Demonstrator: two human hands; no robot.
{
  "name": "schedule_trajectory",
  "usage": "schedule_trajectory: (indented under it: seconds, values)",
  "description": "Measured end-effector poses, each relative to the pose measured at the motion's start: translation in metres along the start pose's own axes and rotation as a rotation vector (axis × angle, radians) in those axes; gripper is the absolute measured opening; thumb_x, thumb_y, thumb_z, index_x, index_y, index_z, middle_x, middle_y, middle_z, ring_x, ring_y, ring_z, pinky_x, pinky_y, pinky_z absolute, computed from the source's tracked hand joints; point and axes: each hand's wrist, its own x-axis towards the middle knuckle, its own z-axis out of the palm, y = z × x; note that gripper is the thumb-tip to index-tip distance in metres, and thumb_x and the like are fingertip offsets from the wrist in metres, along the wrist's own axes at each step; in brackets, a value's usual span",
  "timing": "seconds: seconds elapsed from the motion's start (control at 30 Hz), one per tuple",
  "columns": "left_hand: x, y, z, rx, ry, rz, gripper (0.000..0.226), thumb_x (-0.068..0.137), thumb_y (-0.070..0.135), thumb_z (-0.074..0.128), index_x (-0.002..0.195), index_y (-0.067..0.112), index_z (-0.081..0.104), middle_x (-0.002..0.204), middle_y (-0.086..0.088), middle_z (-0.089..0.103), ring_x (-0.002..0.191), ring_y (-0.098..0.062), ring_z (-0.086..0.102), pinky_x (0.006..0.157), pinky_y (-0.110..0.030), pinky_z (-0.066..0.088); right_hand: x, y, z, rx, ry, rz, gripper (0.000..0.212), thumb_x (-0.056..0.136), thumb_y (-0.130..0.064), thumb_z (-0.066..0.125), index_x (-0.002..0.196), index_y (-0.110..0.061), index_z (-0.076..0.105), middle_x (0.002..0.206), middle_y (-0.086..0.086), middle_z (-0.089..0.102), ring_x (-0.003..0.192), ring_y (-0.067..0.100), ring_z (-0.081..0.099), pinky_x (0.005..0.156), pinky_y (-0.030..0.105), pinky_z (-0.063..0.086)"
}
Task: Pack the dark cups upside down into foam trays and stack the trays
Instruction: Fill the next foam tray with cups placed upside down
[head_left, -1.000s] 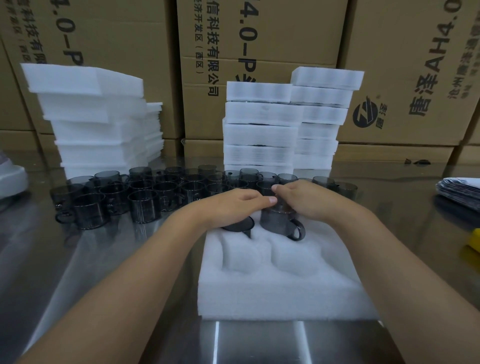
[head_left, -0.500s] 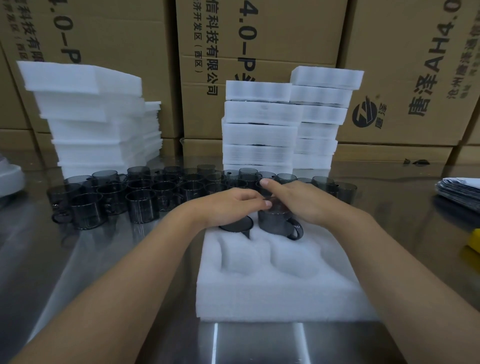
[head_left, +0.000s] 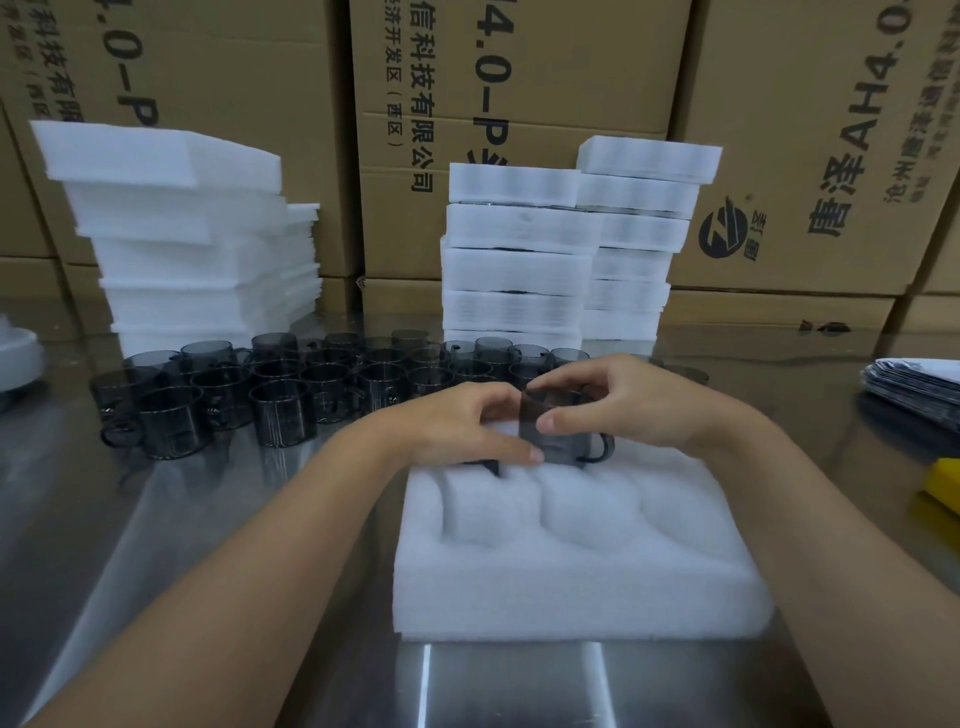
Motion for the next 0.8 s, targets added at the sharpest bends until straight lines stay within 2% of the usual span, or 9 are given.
schedule_trajectory:
  seconds: [0.1, 0.17, 0.23, 0.3, 0.4, 0.53, 0.67, 0.73, 0.8]
  values:
    - [0.0, 0.0, -0.002, 0.038, 0.002, -0.003, 0.038, 0.079, 0.025, 0.077, 0.111, 0.031, 0.057, 0.126, 0.014, 0.058, 0.122, -0.003, 0.052, 0.085, -0.023, 0.05, 0.001, 0.006, -0.001, 0.076, 0.036, 0.002, 0.019, 0.069, -0.047, 0.074, 0.085, -0.056, 0.07, 0.099, -0.021, 0.071, 0.094, -0.005, 0.063, 0.086, 0.014, 0.047]
    - [0.001, 0.001, -0.004, 0.076, 0.003, -0.012, 0.045, 0.076, 0.03, 0.079, 0.114, 0.031, 0.055, 0.127, 0.015, 0.057, 0.124, -0.002, 0.049, 0.099, -0.029, 0.046, 0.002, 0.007, -0.001, 0.085, 0.045, -0.007, 0.019, 0.07, -0.044, 0.076, 0.086, -0.054, 0.071, 0.098, -0.02, 0.071, 0.092, -0.006, 0.064, 0.079, 0.011, 0.047]
    - [0.0, 0.003, -0.005, 0.106, -0.009, -0.014, 0.048, 0.076, 0.029, 0.079, 0.116, 0.031, 0.053, 0.127, 0.017, 0.055, 0.123, 0.001, 0.048, 0.106, -0.028, 0.041, 0.002, 0.007, -0.001, 0.069, 0.024, -0.032, 0.021, 0.075, -0.038, 0.077, 0.09, -0.051, 0.071, 0.098, -0.011, 0.071, 0.087, -0.003, 0.063, 0.075, 0.01, 0.047]
    - [0.0, 0.003, -0.006, 0.108, -0.013, -0.022, 0.05, 0.077, 0.027, 0.079, 0.118, 0.029, 0.052, 0.126, 0.018, 0.055, 0.123, 0.002, 0.048, 0.106, -0.027, 0.04, 0.001, 0.005, 0.0, 0.037, -0.002, -0.046, 0.025, 0.074, -0.038, 0.078, 0.095, -0.048, 0.069, 0.1, -0.007, 0.069, 0.086, 0.002, 0.063, 0.075, 0.015, 0.048]
    - [-0.001, 0.003, -0.006, 0.123, -0.01, -0.023, 0.049, 0.077, 0.026, 0.079, 0.117, 0.029, 0.052, 0.125, 0.016, 0.056, 0.121, 0.001, 0.05, 0.103, -0.025, 0.041, 0.001, 0.002, 0.002, 0.011, -0.025, -0.055, 0.035, 0.066, -0.043, 0.081, 0.098, -0.047, 0.066, 0.098, -0.018, 0.065, 0.082, -0.001, 0.063, 0.068, 0.013, 0.048]
    - [-0.002, 0.003, -0.005, 0.061, -0.016, -0.015, 0.055, 0.078, 0.018, 0.078, 0.125, 0.024, 0.05, 0.125, 0.01, 0.06, 0.118, -0.002, 0.054, 0.09, -0.027, 0.05, 0.0, 0.005, 0.008, -0.012, -0.027, -0.049, 0.051, 0.051, -0.058, 0.082, 0.097, -0.047, 0.063, 0.097, -0.021, 0.064, 0.086, 0.0, 0.063, 0.076, 0.023, 0.05]
    - [-0.002, 0.003, -0.002, 0.043, -0.027, -0.011, 0.052, 0.08, 0.014, 0.076, 0.124, 0.023, 0.051, 0.126, 0.007, 0.059, 0.118, -0.004, 0.054, 0.08, -0.023, 0.051, 0.0, 0.007, 0.009, -0.031, -0.05, -0.032, 0.053, 0.052, -0.061, 0.082, 0.098, -0.044, 0.06, 0.092, -0.017, 0.065, 0.078, 0.002, 0.061, 0.073, 0.026, 0.05]
    - [-0.003, 0.004, -0.001, 0.048, -0.027, -0.016, 0.049, 0.078, 0.019, 0.075, 0.122, 0.022, 0.054, 0.123, 0.009, 0.06, 0.115, -0.004, 0.055, 0.08, -0.023, 0.051, 0.001, 0.006, 0.008, -0.027, -0.077, -0.019, 0.051, 0.054, -0.059, 0.082, 0.097, -0.045, 0.06, 0.091, -0.016, 0.065, 0.077, 0.002, 0.061, 0.071, 0.025, 0.05]
    - [-0.003, 0.005, 0.0, 0.052, -0.022, -0.03, 0.045, 0.072, 0.028, 0.067, 0.116, 0.025, 0.059, 0.116, 0.01, 0.062, 0.111, -0.005, 0.057, 0.09, -0.028, 0.049, 0.002, 0.008, 0.007, -0.019, -0.088, -0.014, 0.045, 0.057, -0.055, 0.082, 0.096, -0.045, 0.061, 0.092, -0.016, 0.064, 0.078, 0.001, 0.06, 0.07, 0.021, 0.046]
